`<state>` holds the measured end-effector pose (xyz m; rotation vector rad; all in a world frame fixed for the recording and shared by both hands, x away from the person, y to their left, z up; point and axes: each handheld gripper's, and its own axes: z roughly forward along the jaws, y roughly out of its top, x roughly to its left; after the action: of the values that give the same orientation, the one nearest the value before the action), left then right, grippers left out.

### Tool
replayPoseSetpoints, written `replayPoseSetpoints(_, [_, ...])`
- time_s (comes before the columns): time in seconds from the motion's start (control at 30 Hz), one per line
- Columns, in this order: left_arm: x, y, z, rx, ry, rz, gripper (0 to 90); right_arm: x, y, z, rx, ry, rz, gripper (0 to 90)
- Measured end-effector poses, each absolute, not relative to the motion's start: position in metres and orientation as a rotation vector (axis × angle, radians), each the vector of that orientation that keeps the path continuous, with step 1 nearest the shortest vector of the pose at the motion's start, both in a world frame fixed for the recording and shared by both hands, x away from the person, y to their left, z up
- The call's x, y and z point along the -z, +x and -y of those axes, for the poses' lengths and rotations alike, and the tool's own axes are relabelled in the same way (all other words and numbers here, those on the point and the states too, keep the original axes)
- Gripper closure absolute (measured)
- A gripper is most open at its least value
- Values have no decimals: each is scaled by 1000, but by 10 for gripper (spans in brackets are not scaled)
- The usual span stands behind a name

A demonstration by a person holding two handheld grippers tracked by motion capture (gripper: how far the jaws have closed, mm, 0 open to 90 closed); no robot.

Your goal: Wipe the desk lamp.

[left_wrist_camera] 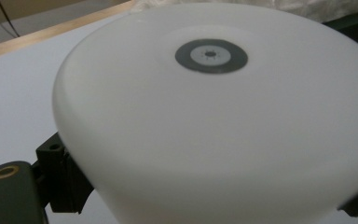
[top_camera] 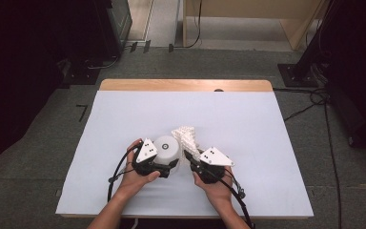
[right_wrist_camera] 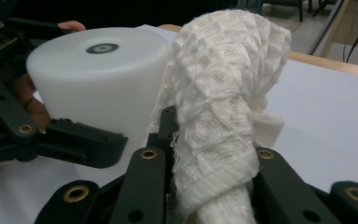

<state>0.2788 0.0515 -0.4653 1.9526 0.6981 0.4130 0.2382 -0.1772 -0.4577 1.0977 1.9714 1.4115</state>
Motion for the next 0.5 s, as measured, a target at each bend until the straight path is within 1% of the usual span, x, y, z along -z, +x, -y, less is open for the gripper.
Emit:
replayPoseSetpoints(0.07, [465, 276, -53, -428, 1937, -715, 74, 460, 239, 178, -1406, 1107, -1974, 756])
replayPoseSetpoints(0.13, [465, 273, -52, -448, 1918, -736, 35, 461, 240, 179, -1400, 1103, -1975, 756])
replayPoseSetpoints(0.17, [464, 271, -51, -459, 1913, -748, 30, 461, 240, 179, -1400, 1104, -1975, 756])
replayPoseSetpoints(0.4, [468, 259, -40, -580, 1878, -852, 20, 465, 243, 183, -1388, 1122, -1978, 756])
replayPoseSetpoints(0.5, [469, 258, -35, -591, 1869, -906, 20, 466, 244, 184, -1386, 1130, -1982, 756])
